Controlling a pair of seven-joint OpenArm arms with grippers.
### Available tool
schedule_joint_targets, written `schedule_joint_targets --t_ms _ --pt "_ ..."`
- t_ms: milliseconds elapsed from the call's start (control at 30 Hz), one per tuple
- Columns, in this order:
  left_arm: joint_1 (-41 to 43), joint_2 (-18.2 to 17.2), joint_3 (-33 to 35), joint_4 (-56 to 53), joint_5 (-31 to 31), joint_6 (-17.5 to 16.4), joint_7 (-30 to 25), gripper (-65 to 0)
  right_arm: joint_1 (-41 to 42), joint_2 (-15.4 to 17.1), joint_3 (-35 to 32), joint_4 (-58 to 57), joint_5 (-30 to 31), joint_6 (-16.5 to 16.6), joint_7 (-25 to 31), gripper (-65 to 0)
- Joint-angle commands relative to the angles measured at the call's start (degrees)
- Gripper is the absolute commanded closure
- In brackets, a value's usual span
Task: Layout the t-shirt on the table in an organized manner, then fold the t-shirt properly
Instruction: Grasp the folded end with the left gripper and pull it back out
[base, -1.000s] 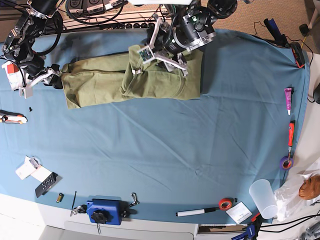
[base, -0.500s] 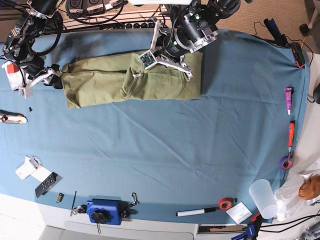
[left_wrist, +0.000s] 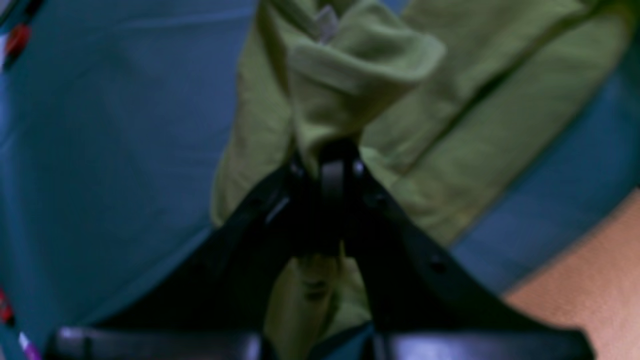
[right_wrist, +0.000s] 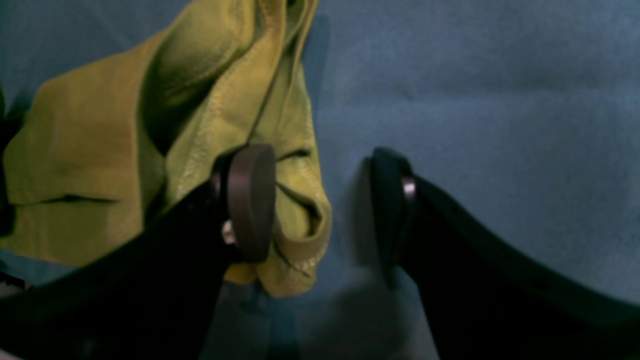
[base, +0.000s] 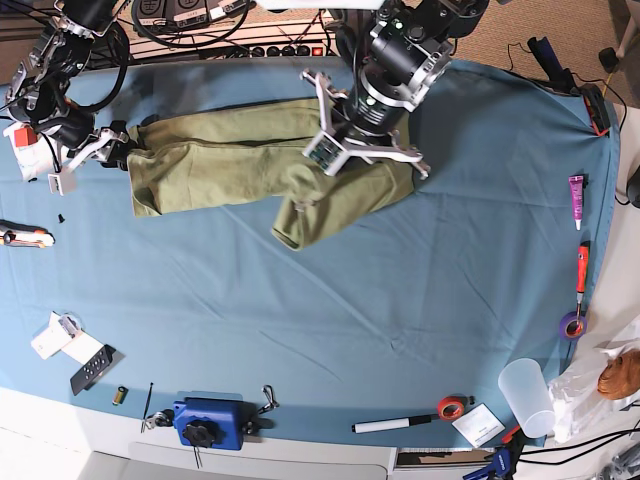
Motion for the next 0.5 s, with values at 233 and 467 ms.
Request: schedule_joint_targets --t_ms 233,467 --pt "0.42 0.31 -11.69 1.22 -0.52 1.20 -0.02 0.0 0.33 0.98 0.13 0.66 6.58 0.10 -4.37 -30.6" --pt "4.17 0.31 -24.83 1.40 -6.93 0.26 -0.26 0.0 0.35 0.98 0.13 0.66 6.69 0.10 -4.13 -30.6"
